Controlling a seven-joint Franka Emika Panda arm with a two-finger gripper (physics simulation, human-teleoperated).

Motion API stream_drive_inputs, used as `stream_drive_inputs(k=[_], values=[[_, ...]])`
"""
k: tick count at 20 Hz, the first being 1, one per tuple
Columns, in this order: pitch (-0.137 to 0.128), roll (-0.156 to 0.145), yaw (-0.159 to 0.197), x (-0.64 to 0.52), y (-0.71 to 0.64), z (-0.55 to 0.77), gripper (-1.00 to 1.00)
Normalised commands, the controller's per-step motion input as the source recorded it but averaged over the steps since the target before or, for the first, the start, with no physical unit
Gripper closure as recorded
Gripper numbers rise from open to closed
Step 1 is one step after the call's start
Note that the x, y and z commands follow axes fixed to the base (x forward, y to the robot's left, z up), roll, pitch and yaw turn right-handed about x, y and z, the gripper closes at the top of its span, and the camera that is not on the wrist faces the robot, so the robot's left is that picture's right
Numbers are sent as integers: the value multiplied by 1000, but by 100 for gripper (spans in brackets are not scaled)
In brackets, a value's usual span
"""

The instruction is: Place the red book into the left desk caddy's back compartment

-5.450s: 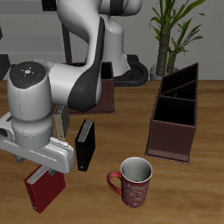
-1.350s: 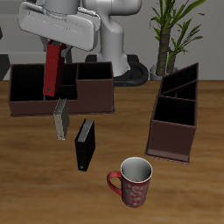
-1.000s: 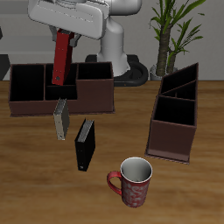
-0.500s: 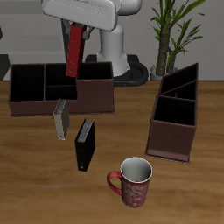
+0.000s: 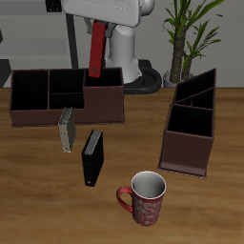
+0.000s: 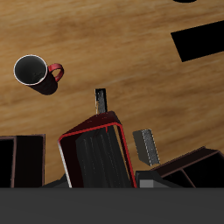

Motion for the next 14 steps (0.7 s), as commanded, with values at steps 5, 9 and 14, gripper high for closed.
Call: stream_drive_inputs(k=[5,9,14], values=[[-13,0,25,-313,199,34,100],[47,27,71,-365,324,-28,100],[2,20,8,-303,213,-1,100]])
